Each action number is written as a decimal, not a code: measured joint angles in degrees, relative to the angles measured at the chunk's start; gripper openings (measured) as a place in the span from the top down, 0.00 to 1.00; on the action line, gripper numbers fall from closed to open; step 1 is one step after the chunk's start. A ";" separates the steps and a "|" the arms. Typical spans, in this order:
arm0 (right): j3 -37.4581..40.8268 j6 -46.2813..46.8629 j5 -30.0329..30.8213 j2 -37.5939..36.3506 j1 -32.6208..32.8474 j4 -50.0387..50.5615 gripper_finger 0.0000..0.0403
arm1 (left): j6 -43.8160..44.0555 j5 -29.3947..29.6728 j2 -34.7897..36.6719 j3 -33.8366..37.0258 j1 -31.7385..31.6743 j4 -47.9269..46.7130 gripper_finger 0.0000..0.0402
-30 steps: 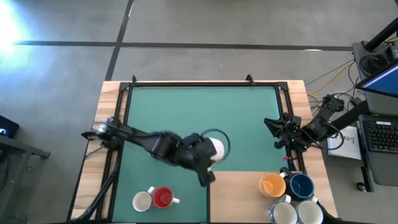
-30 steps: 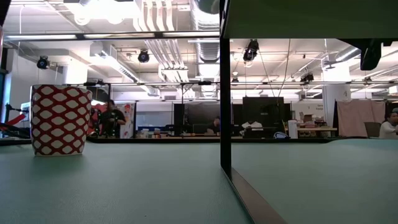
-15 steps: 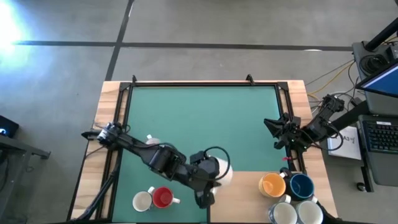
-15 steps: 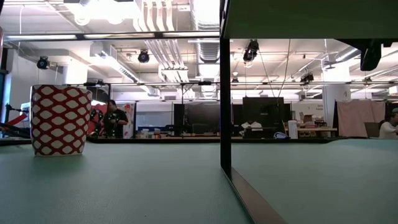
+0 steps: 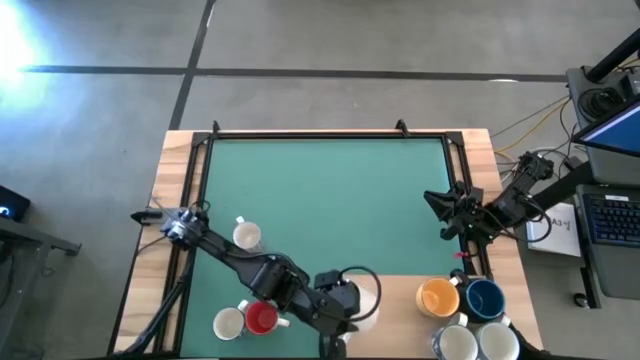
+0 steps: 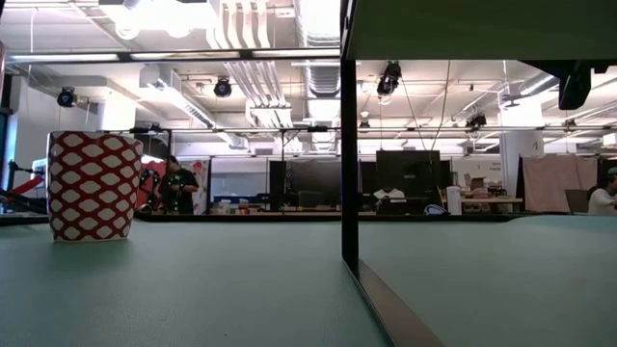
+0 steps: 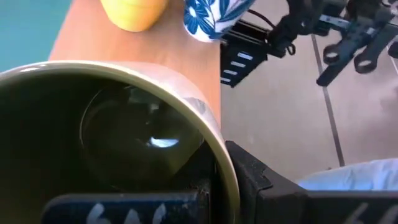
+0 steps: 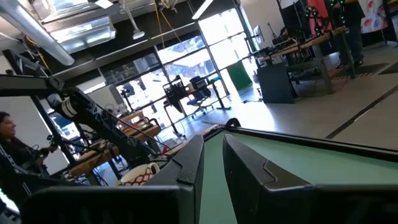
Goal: Place coffee mugs
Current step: Put the green mug on the shelf
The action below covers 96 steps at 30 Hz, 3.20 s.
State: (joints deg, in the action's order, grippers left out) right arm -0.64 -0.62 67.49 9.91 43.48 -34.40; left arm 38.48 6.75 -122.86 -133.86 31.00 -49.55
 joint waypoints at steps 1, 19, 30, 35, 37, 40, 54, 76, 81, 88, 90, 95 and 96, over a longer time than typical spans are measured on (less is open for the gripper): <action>0.00 0.00 0.03 0.00 0.00 0.00 0.88 | -0.13 -0.12 -0.01 -0.09 0.10 -0.01 0.97; 0.00 0.00 0.04 -0.02 -0.01 0.09 0.88 | -12.71 -4.79 -1.59 -0.27 -0.73 -3.00 0.95; 0.00 0.02 0.02 -0.02 0.00 0.07 0.88 | -11.40 -4.63 -5.13 -0.35 -2.84 -0.90 0.94; 0.00 0.00 0.04 -0.02 -0.02 0.11 0.88 | -7.89 -4.61 -5.78 -0.35 -4.01 0.56 0.94; 0.01 0.02 0.04 -0.02 -0.01 0.14 0.88 | -7.28 -4.59 -5.92 -0.35 -4.43 1.21 0.94; 0.02 0.00 0.04 -0.02 -0.01 0.14 0.88 | -7.29 -4.22 -6.05 -0.35 -4.64 2.28 0.94; 0.00 0.00 0.04 -0.02 0.00 0.18 0.88 | -10.24 -4.28 -6.11 -0.35 -4.63 6.38 0.72; 0.00 0.00 0.04 -0.02 -0.02 1.12 0.88 | -50.60 -7.35 -2.07 -1.20 -4.35 -13.57 0.72; 0.00 0.00 0.04 -0.02 -0.02 1.12 0.88 | -52.17 -7.31 -2.33 -1.12 -4.38 -12.31 0.72; 0.00 0.00 0.04 -0.02 0.00 1.12 0.88 | -52.22 -7.33 -2.33 -1.12 -4.57 -11.90 0.72; 0.00 0.00 0.04 -0.02 0.00 1.12 0.88 | -52.20 -7.37 -2.33 -1.12 -4.80 -11.41 0.72; 0.00 -0.02 0.04 -0.02 -0.02 1.12 0.88 | -52.18 -7.71 -2.35 -1.12 -5.01 -10.12 0.75; 0.00 -0.01 0.04 -0.02 -0.01 1.12 0.88 | -52.16 -7.80 -2.35 -1.12 -5.02 -9.99 0.77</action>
State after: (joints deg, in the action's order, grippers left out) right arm -0.64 -0.63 67.53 9.89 43.47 -33.28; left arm -13.68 -1.06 -125.21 -134.98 25.98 -59.54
